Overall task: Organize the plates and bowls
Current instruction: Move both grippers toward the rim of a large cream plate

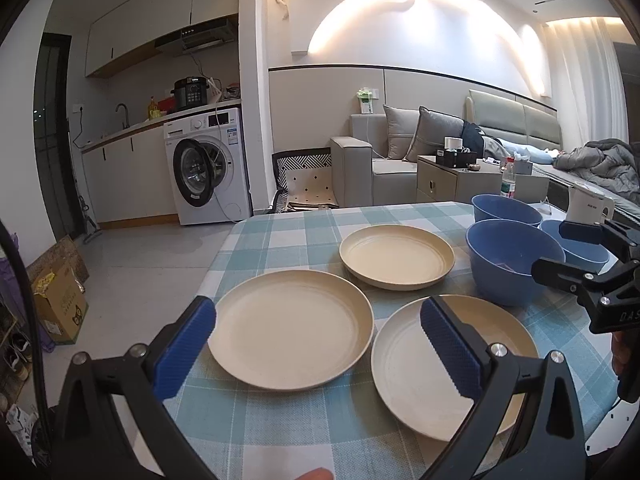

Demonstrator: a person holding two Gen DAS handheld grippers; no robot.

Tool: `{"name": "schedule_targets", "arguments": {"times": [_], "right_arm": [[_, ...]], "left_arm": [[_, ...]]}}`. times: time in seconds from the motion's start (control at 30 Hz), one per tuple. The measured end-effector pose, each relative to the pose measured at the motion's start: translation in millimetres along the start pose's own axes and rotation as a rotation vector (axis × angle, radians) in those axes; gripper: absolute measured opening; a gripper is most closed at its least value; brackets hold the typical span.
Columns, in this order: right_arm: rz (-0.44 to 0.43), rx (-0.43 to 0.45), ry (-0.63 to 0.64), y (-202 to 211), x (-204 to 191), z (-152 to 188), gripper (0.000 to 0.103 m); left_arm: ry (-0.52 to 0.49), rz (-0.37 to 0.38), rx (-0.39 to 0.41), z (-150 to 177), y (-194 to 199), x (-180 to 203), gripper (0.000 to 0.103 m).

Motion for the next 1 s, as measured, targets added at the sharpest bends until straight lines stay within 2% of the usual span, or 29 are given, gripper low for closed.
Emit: {"name": "schedule_targets", "arguments": {"times": [0.3,0.47,0.63,0.77,1.0], "right_arm": [[-0.027,-0.028,0.021,-25.2,-13.4,-20.2,0.103],[-0.051,-0.052,-0.003,-40.7,-11.6,-28.2,0.103],[-0.075,-0.068,-0.031,-58.2,-10.5,-34.2,0.103],[-0.109,-0.061,-0.05,-71.5,-8.8,-34.3,0.103],[-0.15,-0.1,-0.067,-97.1,-11.5,-35.1,0.103]], "left_arm": [[0.008,0.021,-0.008,-5.6,-11.9,-1.4,0.103],[0.038,0.005,0.001,-11.5,-21.4,-10.6,0.103],[0.079,-0.016,-0.024,-12.2,-38.0,-23.8,0.103],[0.085,-0.032,-0.047,-10.4,-50.5,-32.1,0.103],[0.091,-0.07,-0.089,-4.2,-72.2,-43.1,0.103]]}}
Point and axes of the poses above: each gripper's, at about its wrist camera, not at the fingertips, and y roughly against the way its jaws point, x to its right, z to its underside, the point moved 1 cm from there along -y, roughly the way its jaws point, and after that the axes turned 12 degrees about -z, right-handed, at the moved point
